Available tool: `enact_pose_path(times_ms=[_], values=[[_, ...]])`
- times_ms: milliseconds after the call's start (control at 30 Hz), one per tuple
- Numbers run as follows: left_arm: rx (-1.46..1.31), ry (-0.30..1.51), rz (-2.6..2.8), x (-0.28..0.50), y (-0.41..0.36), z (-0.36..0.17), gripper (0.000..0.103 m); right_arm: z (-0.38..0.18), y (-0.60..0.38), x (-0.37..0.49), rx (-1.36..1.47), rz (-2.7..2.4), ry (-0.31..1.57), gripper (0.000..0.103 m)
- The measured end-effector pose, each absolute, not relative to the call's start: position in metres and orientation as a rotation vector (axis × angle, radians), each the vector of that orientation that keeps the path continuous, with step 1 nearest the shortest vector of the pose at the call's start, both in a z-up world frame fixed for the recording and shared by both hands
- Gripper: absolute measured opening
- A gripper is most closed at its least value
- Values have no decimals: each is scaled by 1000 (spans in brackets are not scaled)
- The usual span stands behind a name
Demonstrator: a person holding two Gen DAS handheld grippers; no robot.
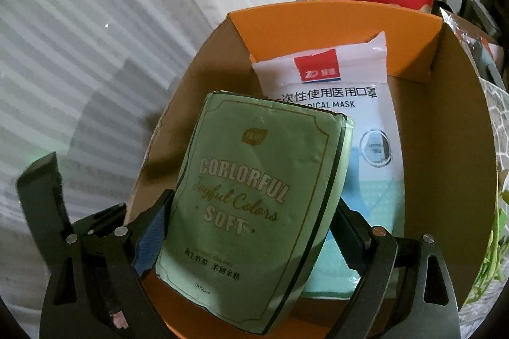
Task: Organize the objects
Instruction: 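Lower the tissue pack into the box beside the mask bag and release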
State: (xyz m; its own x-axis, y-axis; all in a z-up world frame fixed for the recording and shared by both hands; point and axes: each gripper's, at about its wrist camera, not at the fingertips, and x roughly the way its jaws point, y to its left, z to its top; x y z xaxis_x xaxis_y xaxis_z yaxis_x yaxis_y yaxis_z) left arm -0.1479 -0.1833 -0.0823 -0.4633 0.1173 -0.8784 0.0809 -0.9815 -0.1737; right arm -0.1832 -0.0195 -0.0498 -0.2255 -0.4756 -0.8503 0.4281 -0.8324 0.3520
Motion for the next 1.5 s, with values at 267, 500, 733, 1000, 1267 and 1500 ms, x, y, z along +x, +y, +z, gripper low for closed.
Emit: enact_pose_path(times_ms=[267, 500, 733, 1000, 1267, 1500], values=[[-1615, -306, 2647, -148, -185, -82, 3, -40, -32, -208, 1464, -2139, -35, 92], [-1608, -311, 2640, -147, -186, -82, 3, -37, -44, -240, 1493, -2158, -65, 92], [-1607, -309, 2635, -145, -187, -82, 3, -43, -63, -261, 1509, -2197, -31, 92], [-1606, -301, 2637, -144, -186, -81, 3, -50, -73, -267, 1467, -2232, -56, 95], [-1607, -301, 2636, -144, -187, -81, 3, -29, -61, -255, 1431, -2213, -89, 95], [-1607, -301, 2636, -144, -187, -81, 3, -2, -36, -231, 1365, -2223, -64, 95]])
